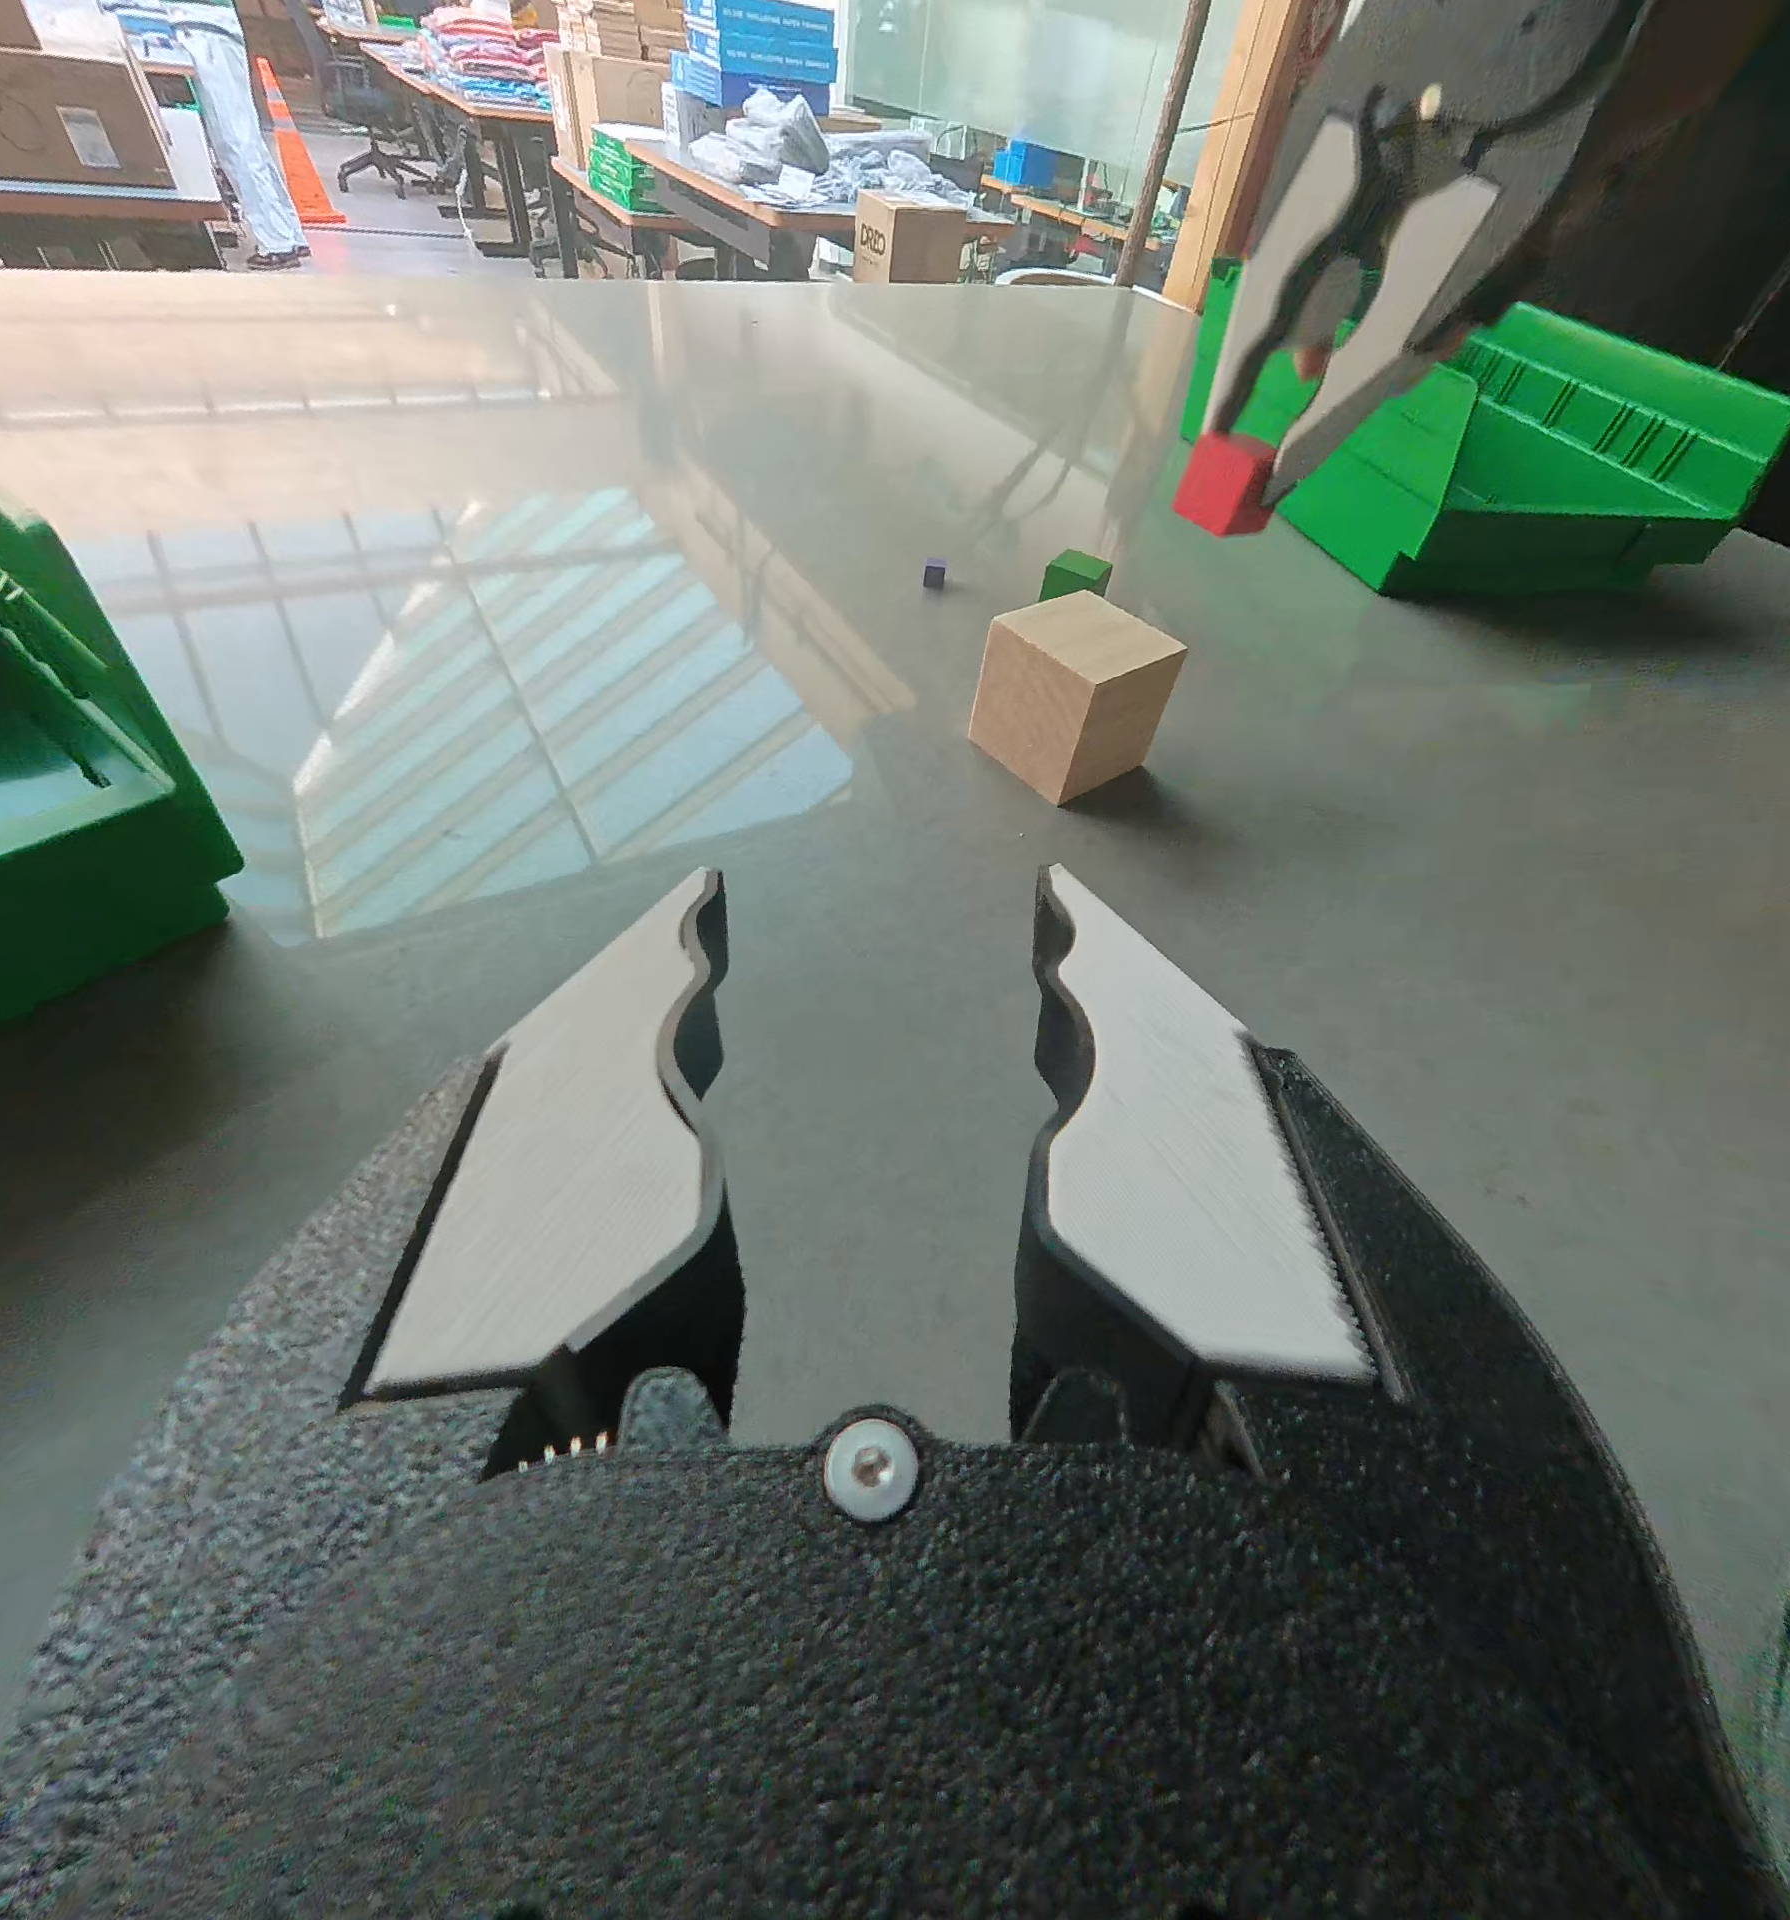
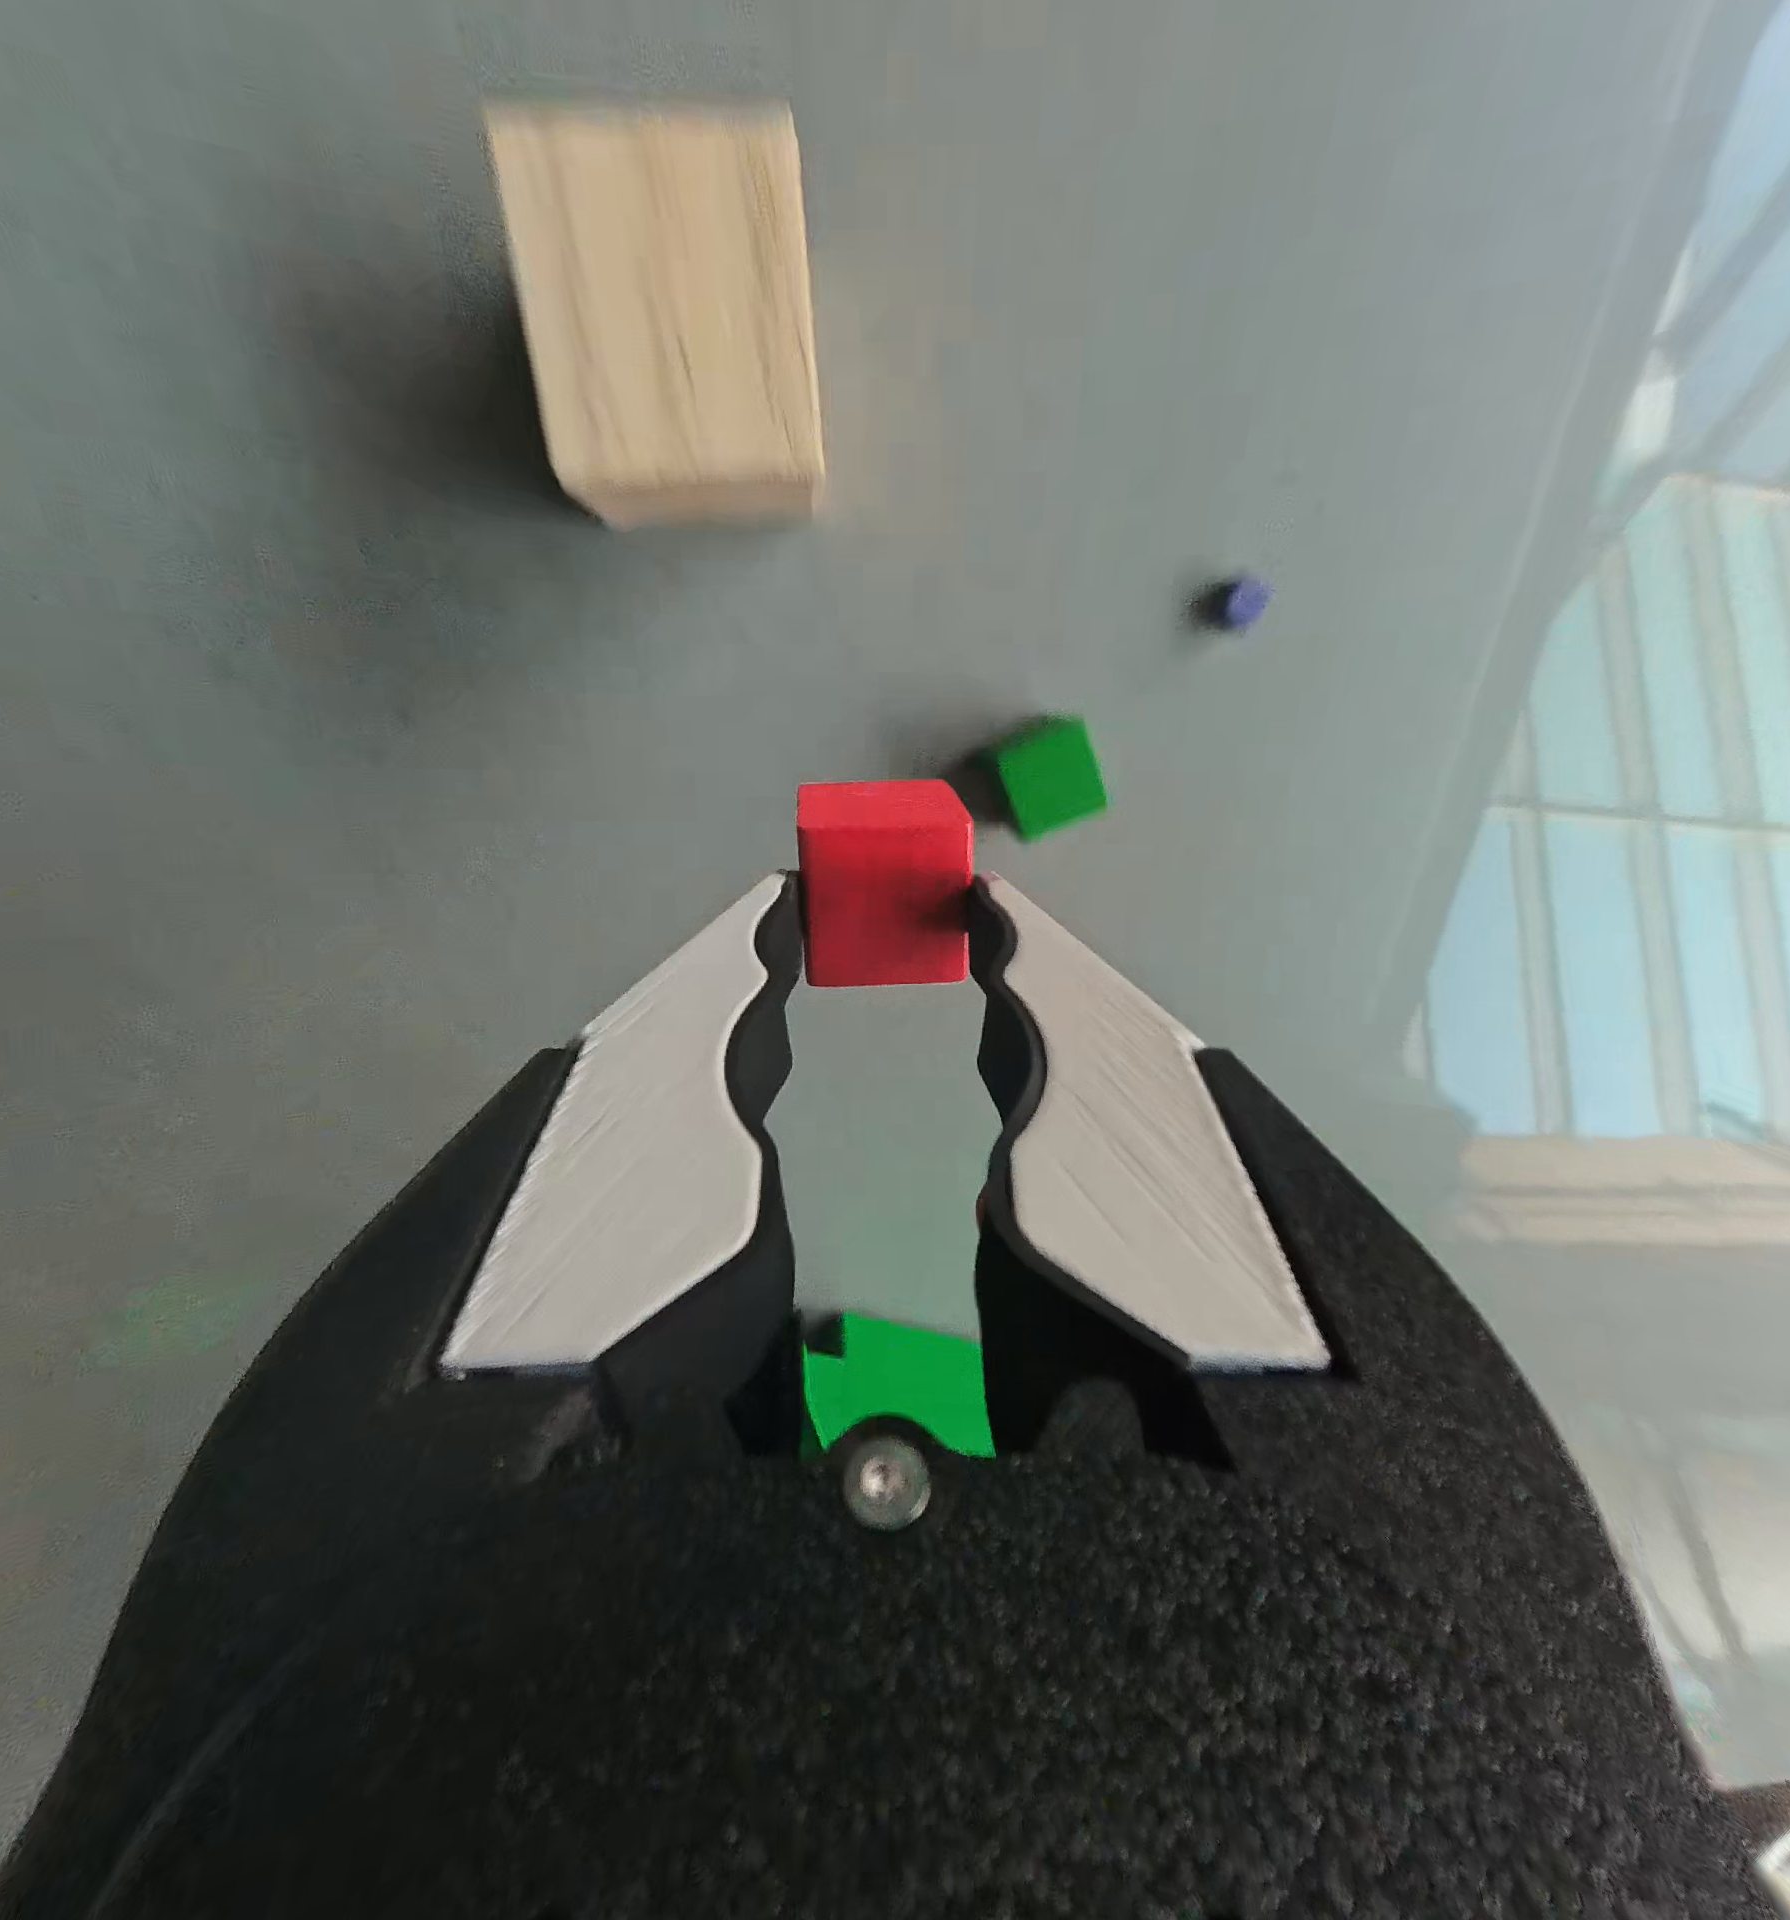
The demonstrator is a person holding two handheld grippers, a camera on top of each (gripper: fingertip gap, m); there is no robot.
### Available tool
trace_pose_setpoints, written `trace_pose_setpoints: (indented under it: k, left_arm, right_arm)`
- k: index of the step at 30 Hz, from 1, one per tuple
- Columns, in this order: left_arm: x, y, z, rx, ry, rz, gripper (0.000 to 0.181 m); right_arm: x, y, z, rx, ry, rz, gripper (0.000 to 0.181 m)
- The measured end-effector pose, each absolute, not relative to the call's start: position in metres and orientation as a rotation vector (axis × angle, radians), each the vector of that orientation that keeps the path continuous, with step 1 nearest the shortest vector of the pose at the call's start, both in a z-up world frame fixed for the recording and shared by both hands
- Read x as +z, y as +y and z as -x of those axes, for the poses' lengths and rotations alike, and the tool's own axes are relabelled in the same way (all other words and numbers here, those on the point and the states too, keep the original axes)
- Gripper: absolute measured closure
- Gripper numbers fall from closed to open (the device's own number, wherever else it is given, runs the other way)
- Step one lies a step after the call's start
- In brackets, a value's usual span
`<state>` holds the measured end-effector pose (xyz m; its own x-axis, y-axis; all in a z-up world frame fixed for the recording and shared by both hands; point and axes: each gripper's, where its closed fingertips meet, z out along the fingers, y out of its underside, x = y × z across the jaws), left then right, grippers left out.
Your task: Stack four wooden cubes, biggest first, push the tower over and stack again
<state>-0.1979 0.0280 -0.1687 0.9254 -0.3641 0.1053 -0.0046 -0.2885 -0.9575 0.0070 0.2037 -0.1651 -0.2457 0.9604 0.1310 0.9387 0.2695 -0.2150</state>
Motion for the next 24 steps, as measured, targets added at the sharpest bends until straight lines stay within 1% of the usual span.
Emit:
trace_pose_setpoints:
  k: [4, 8, 13, 24]
  left_arm:
    - [-0.166, 0.025, 0.192, -0.367, 0.303, 1.833, 0.121]
    - [-0.168, 0.018, 0.187, -0.367, 0.351, 1.849, 0.12]
    - [-0.173, 0.009, 0.188, -0.386, 0.379, 1.88, 0.12]
    - [-0.179, 0.009, 0.189, -0.384, 0.399, 1.895, 0.12]
  right_arm:
    - [-0.148, 0.179, 0.041, 0.173, -2.339, 1.708, 0.15]
    - [-0.159, 0.163, 0.067, 0.145, -2.381, 1.717, 0.15]
    - [-0.173, 0.152, 0.078, 0.131, -2.434, 1.71, 0.15]
    - [-0.184, 0.147, 0.075, 0.113, -2.449, 1.725, 0.15]
